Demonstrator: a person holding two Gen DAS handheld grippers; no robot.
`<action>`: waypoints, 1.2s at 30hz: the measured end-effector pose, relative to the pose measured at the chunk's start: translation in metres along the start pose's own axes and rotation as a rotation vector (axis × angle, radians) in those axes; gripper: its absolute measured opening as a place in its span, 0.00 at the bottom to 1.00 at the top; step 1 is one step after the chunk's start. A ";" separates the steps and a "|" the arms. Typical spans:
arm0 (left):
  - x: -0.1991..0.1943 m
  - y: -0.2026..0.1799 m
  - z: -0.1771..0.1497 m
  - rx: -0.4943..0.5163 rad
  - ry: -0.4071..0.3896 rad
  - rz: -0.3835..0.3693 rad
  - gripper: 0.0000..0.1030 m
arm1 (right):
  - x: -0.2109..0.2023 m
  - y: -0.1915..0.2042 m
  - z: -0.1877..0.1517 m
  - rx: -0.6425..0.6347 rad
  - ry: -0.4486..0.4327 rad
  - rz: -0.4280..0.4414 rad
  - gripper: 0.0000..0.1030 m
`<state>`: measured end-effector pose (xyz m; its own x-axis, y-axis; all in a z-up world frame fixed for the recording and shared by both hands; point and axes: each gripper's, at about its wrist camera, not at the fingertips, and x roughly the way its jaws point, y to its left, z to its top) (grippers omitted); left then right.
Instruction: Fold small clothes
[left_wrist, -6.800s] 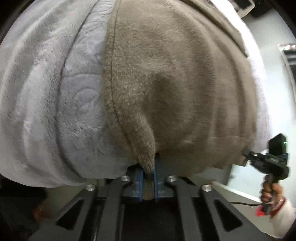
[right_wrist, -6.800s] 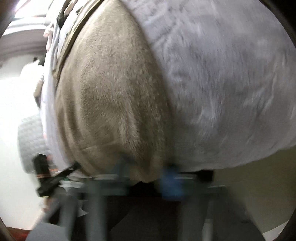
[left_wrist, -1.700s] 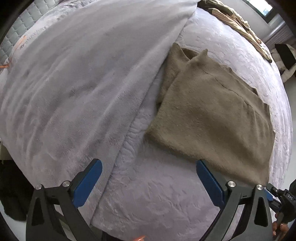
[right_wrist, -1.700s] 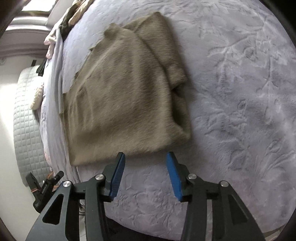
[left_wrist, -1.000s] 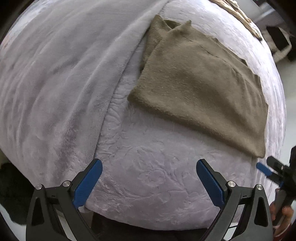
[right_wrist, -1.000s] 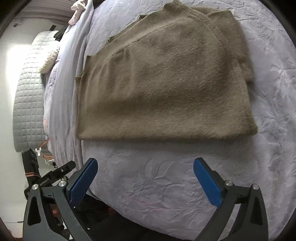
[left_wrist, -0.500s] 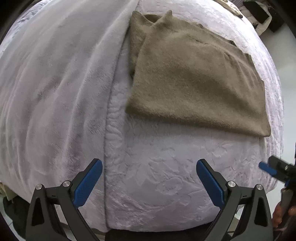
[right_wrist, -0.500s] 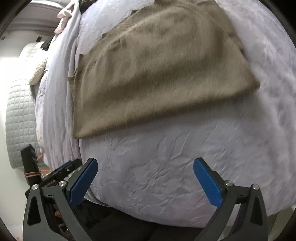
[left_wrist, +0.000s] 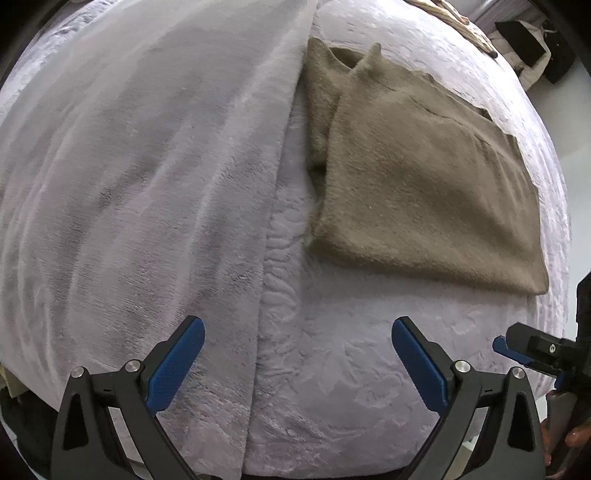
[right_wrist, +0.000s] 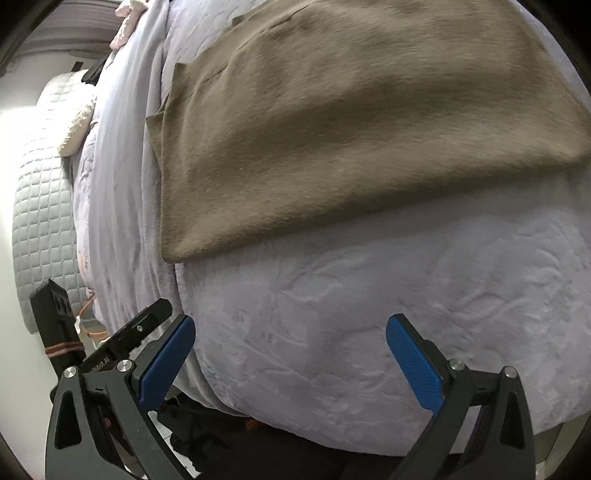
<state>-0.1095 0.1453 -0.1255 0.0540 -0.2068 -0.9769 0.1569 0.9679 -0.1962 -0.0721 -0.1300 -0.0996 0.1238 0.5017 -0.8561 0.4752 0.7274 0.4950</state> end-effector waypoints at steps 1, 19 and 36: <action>-0.001 0.001 -0.001 -0.002 -0.005 -0.001 0.99 | 0.003 0.002 0.002 -0.002 0.005 0.002 1.00; 0.012 0.025 0.005 -0.143 -0.013 -0.091 0.99 | 0.044 0.013 0.031 0.083 0.045 0.235 0.95; 0.024 0.012 0.020 -0.227 -0.022 -0.199 0.99 | 0.081 -0.001 0.060 0.349 0.000 0.505 0.41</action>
<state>-0.0868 0.1495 -0.1495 0.0656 -0.3960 -0.9159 -0.0576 0.9148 -0.3997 -0.0102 -0.1185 -0.1787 0.4077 0.7444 -0.5288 0.6151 0.2041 0.7616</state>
